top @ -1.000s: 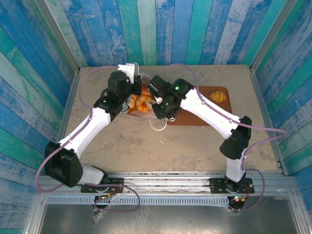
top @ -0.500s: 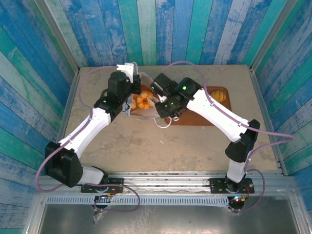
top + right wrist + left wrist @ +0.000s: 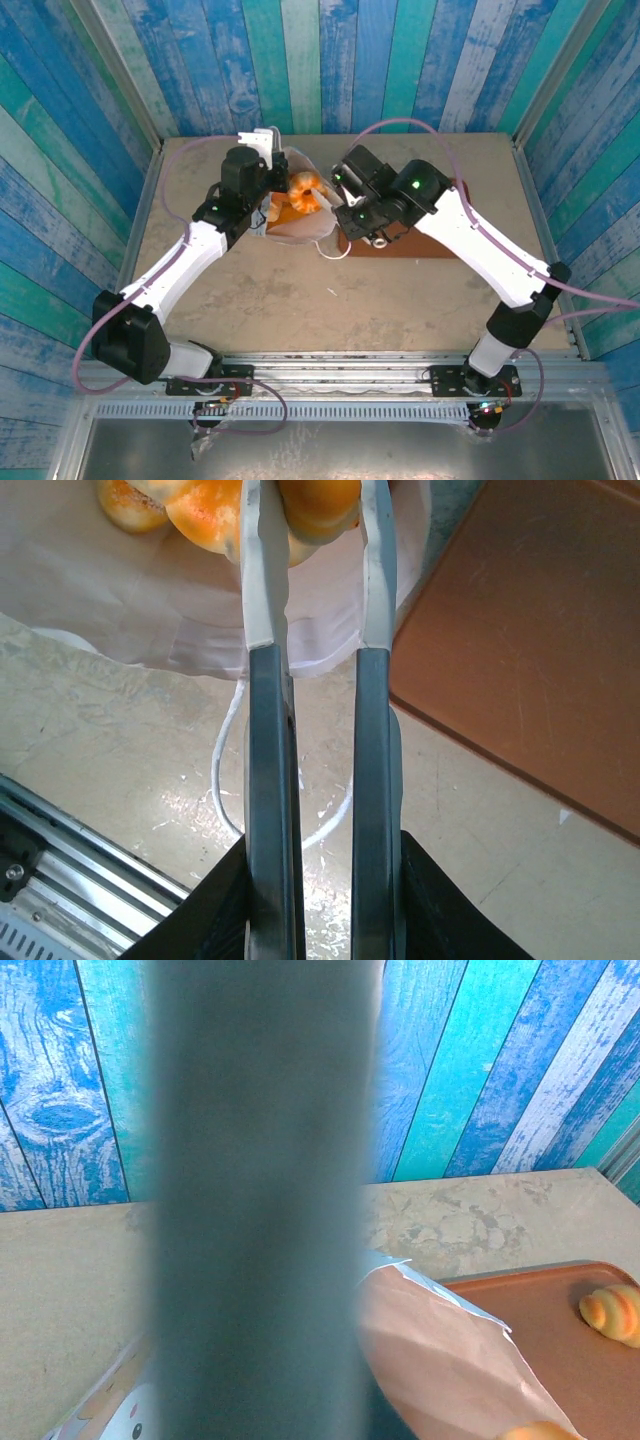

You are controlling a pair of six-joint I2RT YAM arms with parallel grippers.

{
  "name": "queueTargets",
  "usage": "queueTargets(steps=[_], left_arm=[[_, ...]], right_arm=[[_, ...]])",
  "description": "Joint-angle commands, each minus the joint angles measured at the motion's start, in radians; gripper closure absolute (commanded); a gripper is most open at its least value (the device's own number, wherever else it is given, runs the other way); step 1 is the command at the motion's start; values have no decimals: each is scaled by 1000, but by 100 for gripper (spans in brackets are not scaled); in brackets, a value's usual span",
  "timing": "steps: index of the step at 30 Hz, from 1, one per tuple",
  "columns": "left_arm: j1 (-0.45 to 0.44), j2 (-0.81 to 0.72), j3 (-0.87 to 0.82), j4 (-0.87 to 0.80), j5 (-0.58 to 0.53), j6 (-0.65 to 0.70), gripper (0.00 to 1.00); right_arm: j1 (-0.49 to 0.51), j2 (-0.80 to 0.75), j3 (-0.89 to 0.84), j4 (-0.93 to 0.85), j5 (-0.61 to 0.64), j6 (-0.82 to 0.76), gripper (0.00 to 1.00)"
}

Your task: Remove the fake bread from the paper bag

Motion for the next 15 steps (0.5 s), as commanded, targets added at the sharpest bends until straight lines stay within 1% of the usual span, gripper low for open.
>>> queueTargets(steps=[1, 8, 11, 15], left_arm=[[-2, 21, -7, 80, -17, -8, 100], [-1, 32, 0, 76, -22, -11, 100], [-1, 30, -3, 77, -23, -9, 100], [-2, 30, -5, 81, -24, -9, 100]], right_arm=[[6, -87, -19, -3, 23, 19, 81], [-14, -259, -95, 6, 68, 58, 81], [-49, -343, -131, 8, 70, 72, 80], [-139, -453, -199, 8, 59, 89, 79]])
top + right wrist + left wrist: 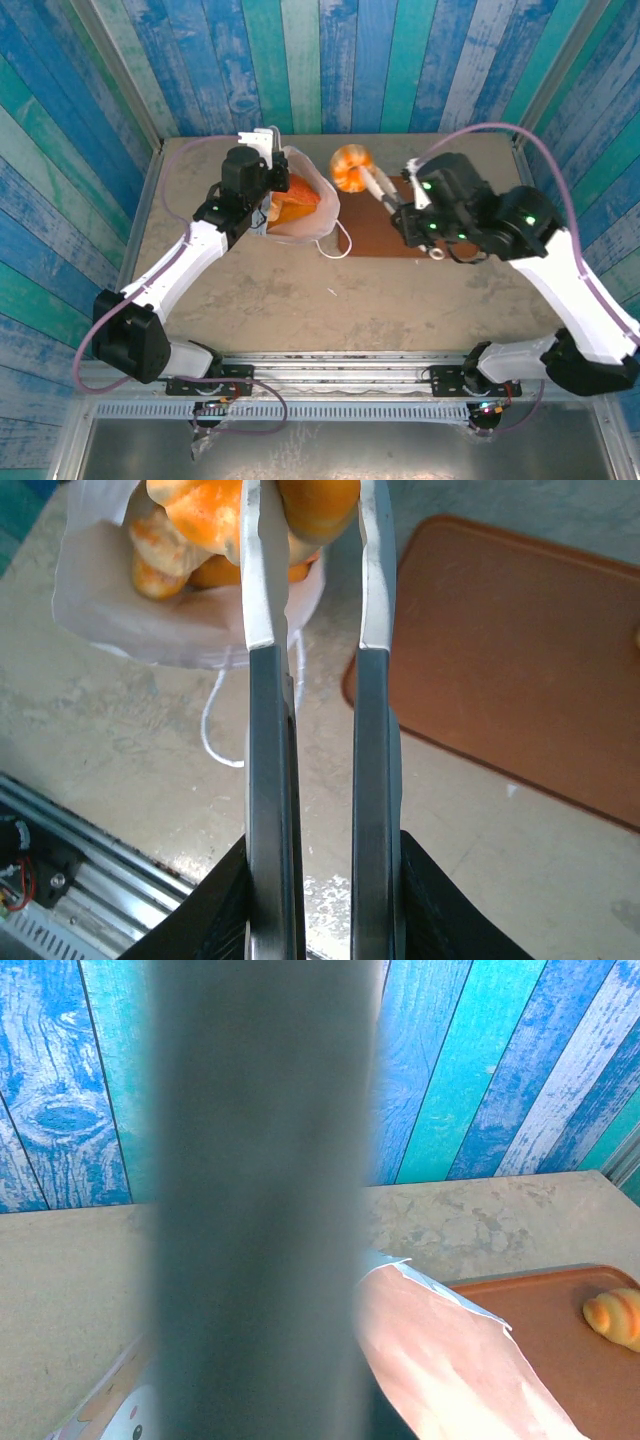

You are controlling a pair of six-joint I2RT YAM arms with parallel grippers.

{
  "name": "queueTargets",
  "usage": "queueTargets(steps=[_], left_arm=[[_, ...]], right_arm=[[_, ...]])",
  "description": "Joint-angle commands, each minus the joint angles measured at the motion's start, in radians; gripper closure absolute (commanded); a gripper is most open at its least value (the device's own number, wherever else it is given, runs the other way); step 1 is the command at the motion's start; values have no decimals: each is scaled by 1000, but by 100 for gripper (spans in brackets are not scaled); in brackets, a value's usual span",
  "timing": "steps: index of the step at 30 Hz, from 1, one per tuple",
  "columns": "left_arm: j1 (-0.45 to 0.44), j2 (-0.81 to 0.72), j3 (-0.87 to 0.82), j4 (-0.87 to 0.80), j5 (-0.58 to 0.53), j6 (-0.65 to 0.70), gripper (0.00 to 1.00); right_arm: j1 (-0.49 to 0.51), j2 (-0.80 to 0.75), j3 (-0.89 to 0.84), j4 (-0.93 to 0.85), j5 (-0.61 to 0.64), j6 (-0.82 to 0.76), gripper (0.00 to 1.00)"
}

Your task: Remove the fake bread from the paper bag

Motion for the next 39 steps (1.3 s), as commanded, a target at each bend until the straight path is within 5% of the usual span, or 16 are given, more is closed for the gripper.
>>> queueTargets(steps=[1, 15, 39], left_arm=[[-2, 25, -7, 74, -16, -9, 100], [-1, 8, -16, 76, -15, 3, 100], [-1, 7, -23, 78, -9, 19, 100]], right_arm=[[-73, -80, -52, 5, 19, 30, 79], [-457, -207, -366, 66, -145, -12, 78], [-737, -115, -580, 131, -282, -118, 78]])
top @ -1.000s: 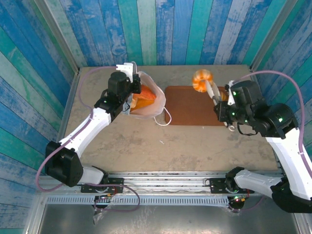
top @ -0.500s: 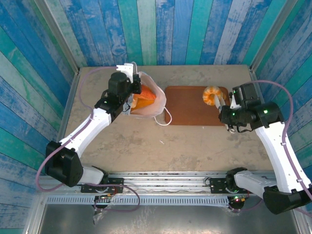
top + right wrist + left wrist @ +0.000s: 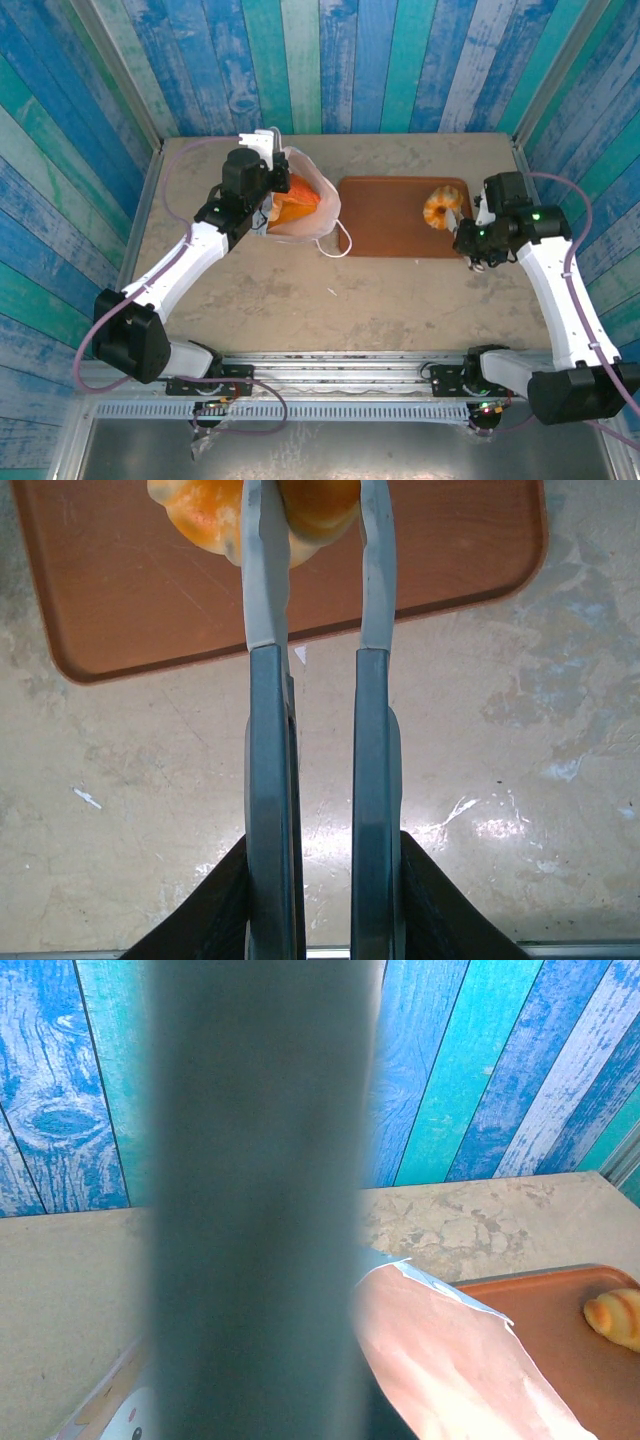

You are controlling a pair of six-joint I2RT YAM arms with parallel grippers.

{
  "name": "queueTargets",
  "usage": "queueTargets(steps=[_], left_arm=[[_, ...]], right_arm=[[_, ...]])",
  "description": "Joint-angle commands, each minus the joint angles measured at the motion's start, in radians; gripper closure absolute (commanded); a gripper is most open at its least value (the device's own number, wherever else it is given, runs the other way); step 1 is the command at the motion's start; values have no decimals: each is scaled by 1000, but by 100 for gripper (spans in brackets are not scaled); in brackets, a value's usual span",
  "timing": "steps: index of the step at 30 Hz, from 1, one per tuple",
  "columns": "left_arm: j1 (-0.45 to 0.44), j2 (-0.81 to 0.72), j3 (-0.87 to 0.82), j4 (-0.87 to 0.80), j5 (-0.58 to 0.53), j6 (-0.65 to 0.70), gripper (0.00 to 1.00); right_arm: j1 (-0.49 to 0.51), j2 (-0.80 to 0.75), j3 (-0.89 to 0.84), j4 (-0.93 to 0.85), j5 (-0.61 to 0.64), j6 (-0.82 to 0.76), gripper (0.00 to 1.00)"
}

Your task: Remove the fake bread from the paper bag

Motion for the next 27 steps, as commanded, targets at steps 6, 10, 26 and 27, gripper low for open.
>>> queueTargets(steps=[6, 10, 26, 27], left_arm=[[-2, 1, -3, 46, -9, 18, 100], [-1, -3, -2, 45, -10, 20, 100], [-1, 4, 2, 42, -6, 27, 100], [-1, 3, 2, 42, -6, 25, 100]], right_arm=[[-109, 52, -8, 5, -38, -82, 77], [-165, 102, -14, 6, -82, -117, 77], [-316, 259, 18, 6, -170, -213, 74], [-318, 267, 17, 12, -175, -216, 74]])
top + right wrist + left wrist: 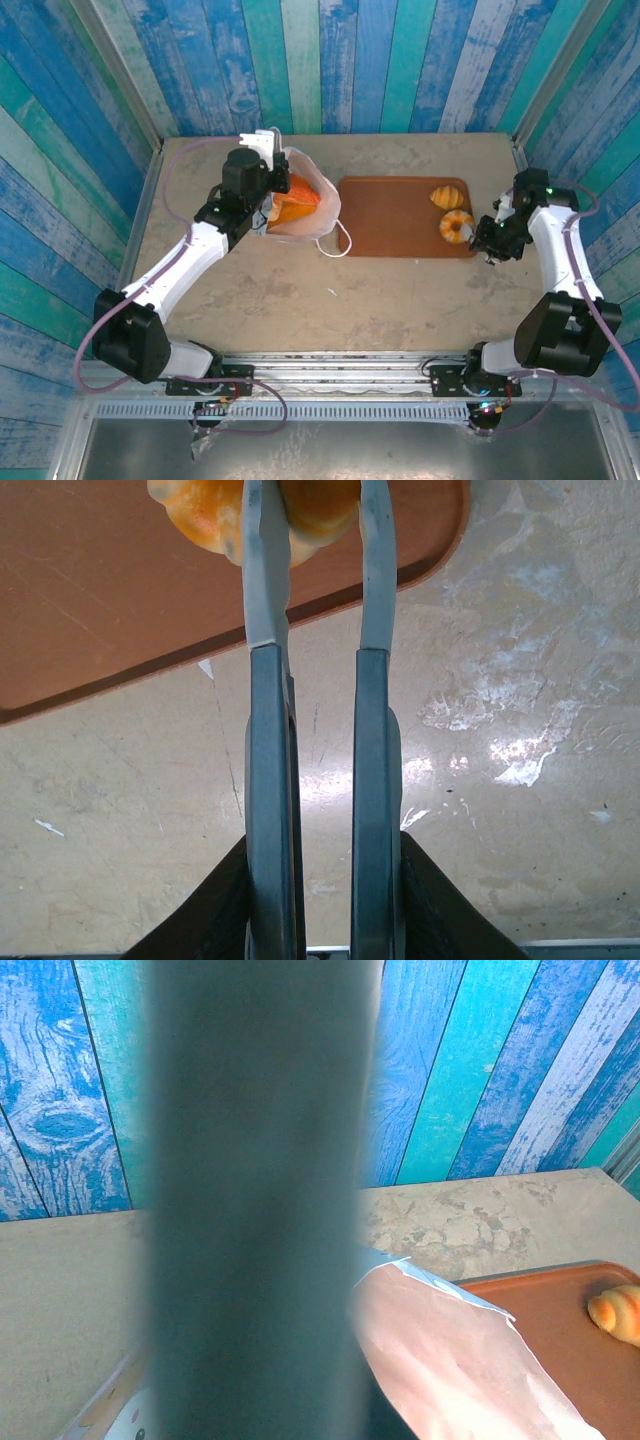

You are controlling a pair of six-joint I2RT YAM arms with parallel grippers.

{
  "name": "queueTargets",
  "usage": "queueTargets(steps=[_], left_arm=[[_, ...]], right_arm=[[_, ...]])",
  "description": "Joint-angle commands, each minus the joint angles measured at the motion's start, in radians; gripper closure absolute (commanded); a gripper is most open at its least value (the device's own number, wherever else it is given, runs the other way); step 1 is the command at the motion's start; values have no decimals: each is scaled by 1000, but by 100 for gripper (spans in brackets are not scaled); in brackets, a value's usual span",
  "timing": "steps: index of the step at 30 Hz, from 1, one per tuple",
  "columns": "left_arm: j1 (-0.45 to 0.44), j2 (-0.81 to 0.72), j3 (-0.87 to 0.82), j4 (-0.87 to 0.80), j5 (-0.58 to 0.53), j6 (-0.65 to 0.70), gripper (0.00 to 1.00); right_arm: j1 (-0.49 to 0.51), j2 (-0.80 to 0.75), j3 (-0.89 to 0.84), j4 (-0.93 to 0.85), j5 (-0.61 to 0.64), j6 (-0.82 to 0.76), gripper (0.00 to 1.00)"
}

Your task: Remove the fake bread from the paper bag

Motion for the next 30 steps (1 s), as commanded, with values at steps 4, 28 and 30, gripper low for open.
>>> queueTargets(steps=[4, 28, 30], left_arm=[[-1, 3, 3, 41, -1, 6, 100], [-2, 5, 1, 40, 11, 2, 100], [-1, 5, 3, 40, 10, 3, 100]], right_arm=[[-22, 45, 35, 18, -33, -37, 73], [-37, 119, 85, 58, -23, -16, 56], [-38, 124, 88, 61, -42, -15, 56]])
